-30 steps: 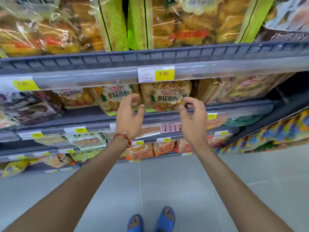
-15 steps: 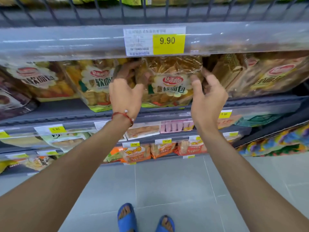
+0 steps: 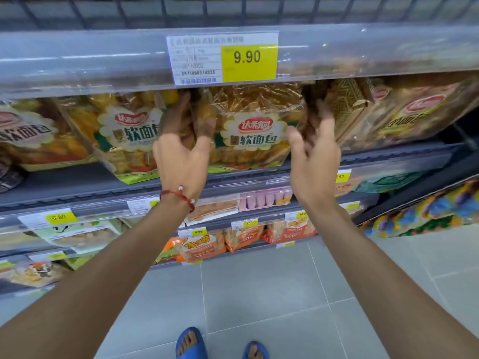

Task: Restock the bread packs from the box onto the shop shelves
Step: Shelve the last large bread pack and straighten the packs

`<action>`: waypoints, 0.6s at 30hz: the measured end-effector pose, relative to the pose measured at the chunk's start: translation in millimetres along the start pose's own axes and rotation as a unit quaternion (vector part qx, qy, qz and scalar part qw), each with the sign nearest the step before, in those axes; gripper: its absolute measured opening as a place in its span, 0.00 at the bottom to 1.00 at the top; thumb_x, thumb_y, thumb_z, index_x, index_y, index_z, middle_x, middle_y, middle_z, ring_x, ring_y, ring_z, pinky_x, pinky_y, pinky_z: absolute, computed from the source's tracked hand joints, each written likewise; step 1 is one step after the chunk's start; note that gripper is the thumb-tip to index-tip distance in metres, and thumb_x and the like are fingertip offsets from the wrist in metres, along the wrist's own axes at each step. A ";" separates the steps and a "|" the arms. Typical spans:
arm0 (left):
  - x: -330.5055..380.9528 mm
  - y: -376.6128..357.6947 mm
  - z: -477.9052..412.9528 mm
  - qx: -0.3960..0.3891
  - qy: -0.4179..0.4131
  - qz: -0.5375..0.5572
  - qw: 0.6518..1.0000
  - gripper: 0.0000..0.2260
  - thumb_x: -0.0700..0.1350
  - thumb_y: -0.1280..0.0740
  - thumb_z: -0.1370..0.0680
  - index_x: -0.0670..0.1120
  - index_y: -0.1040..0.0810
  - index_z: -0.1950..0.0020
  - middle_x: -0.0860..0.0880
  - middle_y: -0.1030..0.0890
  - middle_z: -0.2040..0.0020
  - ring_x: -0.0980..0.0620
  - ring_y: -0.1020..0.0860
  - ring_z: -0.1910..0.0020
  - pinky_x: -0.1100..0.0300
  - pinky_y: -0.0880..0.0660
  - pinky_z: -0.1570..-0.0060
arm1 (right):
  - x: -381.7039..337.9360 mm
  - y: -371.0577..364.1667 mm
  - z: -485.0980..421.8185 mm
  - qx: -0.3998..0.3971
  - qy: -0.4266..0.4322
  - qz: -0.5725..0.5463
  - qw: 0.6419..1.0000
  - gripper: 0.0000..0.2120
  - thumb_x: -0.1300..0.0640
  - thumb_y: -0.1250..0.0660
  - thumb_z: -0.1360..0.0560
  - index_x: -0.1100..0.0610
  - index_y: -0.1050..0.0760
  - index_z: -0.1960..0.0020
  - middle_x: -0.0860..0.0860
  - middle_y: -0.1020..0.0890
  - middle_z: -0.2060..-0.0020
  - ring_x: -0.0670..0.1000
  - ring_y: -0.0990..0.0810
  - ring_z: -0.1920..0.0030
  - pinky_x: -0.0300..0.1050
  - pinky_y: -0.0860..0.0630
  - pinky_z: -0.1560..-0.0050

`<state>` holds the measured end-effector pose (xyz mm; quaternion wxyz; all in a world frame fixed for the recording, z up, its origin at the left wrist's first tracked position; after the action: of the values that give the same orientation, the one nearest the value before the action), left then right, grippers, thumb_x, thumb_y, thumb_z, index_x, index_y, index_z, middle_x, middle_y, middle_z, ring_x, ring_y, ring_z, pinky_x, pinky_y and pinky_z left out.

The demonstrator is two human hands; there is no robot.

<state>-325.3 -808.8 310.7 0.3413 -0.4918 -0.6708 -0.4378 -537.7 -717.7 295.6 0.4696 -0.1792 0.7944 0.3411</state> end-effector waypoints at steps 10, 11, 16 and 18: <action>-15.4 -19.1 7.7 -0.027 -0.035 -0.159 0.986 0.36 0.48 0.25 0.30 0.51 0.36 0.24 0.48 0.20 0.38 0.46 0.21 0.43 0.58 0.23 0.46 | 33.6 -12.7 -6.3 -0.064 0.009 0.087 0.994 0.24 0.51 0.30 0.19 0.56 0.31 0.27 0.53 0.17 0.48 0.54 0.17 0.47 0.54 0.17 0.48; -17.5 -21.7 7.8 -0.032 -0.033 -0.136 0.990 0.36 0.47 0.25 0.29 0.52 0.36 0.24 0.48 0.21 0.36 0.48 0.21 0.41 0.58 0.23 0.43 | 33.7 -12.3 -7.8 -0.058 0.014 0.100 0.993 0.24 0.51 0.31 0.19 0.56 0.32 0.26 0.52 0.17 0.50 0.54 0.18 0.48 0.54 0.18 0.48; -23.8 -27.2 11.3 -0.040 -0.032 -0.103 0.993 0.35 0.43 0.28 0.26 0.53 0.40 0.22 0.47 0.25 0.32 0.48 0.27 0.32 0.49 0.23 0.39 | 34.2 -13.0 -5.8 -0.060 0.004 0.110 0.992 0.27 0.54 0.34 0.17 0.55 0.38 0.21 0.54 0.18 0.41 0.56 0.20 0.41 0.57 0.21 0.42; -17.5 -24.1 18.5 -0.058 -0.038 -0.103 0.992 0.36 0.39 0.31 0.24 0.51 0.43 0.20 0.46 0.28 0.29 0.47 0.30 0.30 0.51 0.26 0.35 | 31.6 -11.1 8.4 -0.041 -0.022 0.081 0.996 0.32 0.54 0.34 0.17 0.52 0.46 0.18 0.53 0.25 0.29 0.55 0.22 0.34 0.60 0.22 0.38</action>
<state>-344.0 -801.2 282.0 0.2393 -0.4553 -0.7036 -0.4903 -541.4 -718.4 261.3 0.4499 -0.1262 0.7810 0.4144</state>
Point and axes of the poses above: each hand's wrist, its own z-axis away from the middle knuckle, its own y-axis out of the back of the hand, x = y × z, the point moved 5 cm from there along -z, towards the middle knuckle
